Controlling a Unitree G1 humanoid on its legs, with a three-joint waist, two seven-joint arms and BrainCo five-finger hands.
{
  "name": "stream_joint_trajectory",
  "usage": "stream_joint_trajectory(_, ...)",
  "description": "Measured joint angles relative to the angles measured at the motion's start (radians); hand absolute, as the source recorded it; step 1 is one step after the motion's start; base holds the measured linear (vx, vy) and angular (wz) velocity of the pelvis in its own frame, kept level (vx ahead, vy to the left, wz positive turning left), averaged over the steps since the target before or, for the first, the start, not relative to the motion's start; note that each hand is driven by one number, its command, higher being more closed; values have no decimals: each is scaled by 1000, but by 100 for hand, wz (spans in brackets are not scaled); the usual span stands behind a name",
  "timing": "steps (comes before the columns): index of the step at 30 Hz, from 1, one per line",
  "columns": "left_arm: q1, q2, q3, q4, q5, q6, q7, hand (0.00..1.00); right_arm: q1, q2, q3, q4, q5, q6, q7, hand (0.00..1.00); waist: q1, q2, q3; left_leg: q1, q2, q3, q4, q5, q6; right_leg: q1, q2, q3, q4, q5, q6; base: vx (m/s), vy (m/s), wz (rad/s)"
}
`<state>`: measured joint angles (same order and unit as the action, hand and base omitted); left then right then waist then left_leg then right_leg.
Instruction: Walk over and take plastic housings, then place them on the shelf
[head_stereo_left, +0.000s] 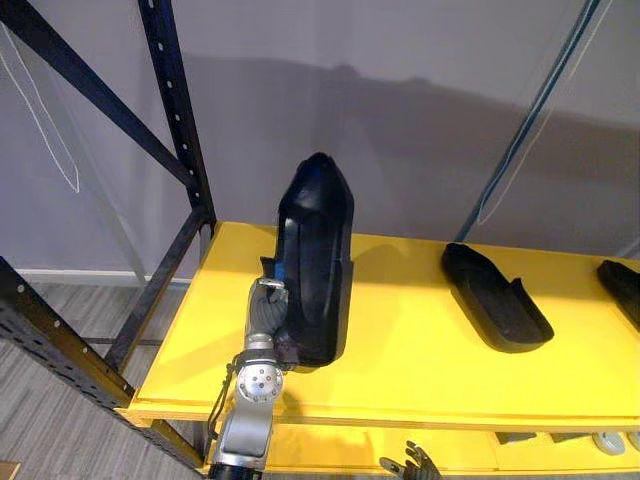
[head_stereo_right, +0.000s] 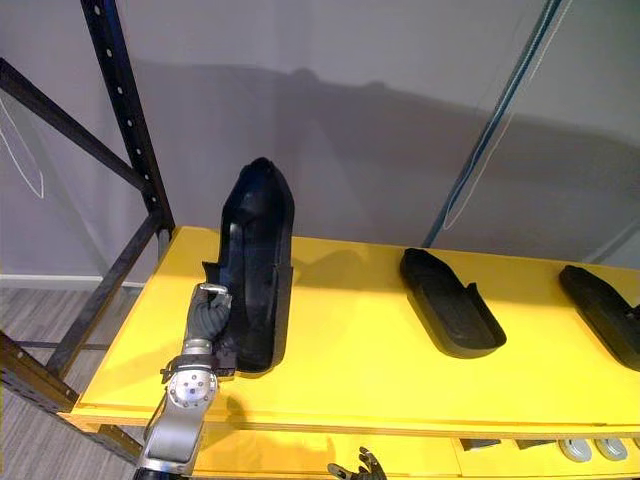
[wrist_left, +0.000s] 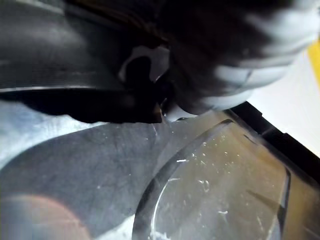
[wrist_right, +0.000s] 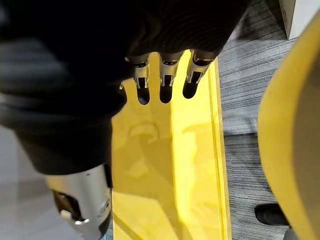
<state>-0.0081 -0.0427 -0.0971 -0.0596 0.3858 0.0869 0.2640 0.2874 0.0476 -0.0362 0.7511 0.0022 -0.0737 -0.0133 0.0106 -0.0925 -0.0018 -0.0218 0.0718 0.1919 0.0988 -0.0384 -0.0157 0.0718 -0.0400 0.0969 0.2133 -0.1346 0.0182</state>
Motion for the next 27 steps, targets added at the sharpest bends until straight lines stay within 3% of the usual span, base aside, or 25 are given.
stream_joint_trajectory(5, -25, -2, 63, 65, 0, 41, 13, 100, -16, -3, -1, 11, 1, 12, 6, 0, -22, 1, -1, 5, 0, 14, -49, 21, -29, 2, 3, 33, -69, -3, -2, -109, -33, -19)
stream_joint_trajectory(9, -40, -13, 69, 138, -3, 70, 11, 100, -29, -14, -19, 14, 8, 13, 6, 0, -47, 25, -8, 53, 13, 26, -152, 87, -39, -6, 25, 33, -85, -9, 8, -80, -61, -3)
stream_joint_trajectory(13, -101, -11, 93, 225, -3, 83, 10, 100, -36, -13, -23, 26, 8, 15, 6, 0, -45, 25, -10, 72, 13, 29, -188, 142, -37, 0, 32, 32, -85, -10, 10, 0, -8, -2)
stream_joint_trajectory(18, -126, -13, 132, 292, -5, 96, 8, 100, -49, -10, -31, 45, 7, 18, 9, 0, -47, 25, -9, 80, -5, 38, -189, 143, -28, 14, 15, 34, -95, -9, 9, 36, 29, 0)
stream_joint_trajectory(19, -145, -13, 138, 317, -5, 97, 8, 0, -56, -10, -39, 57, 7, 21, 11, 0, -45, 25, -9, 81, -7, 37, -190, 143, -27, 19, 12, 34, -101, -9, 9, 11, 24, 5)
stream_joint_trajectory(27, -179, -16, 154, 373, 0, 98, 10, 0, -86, -14, -42, 79, 7, 23, 15, 0, -49, 30, 3, 92, -5, 39, -191, 142, -28, 29, 16, 39, -106, -9, 9, -29, 0, -1)
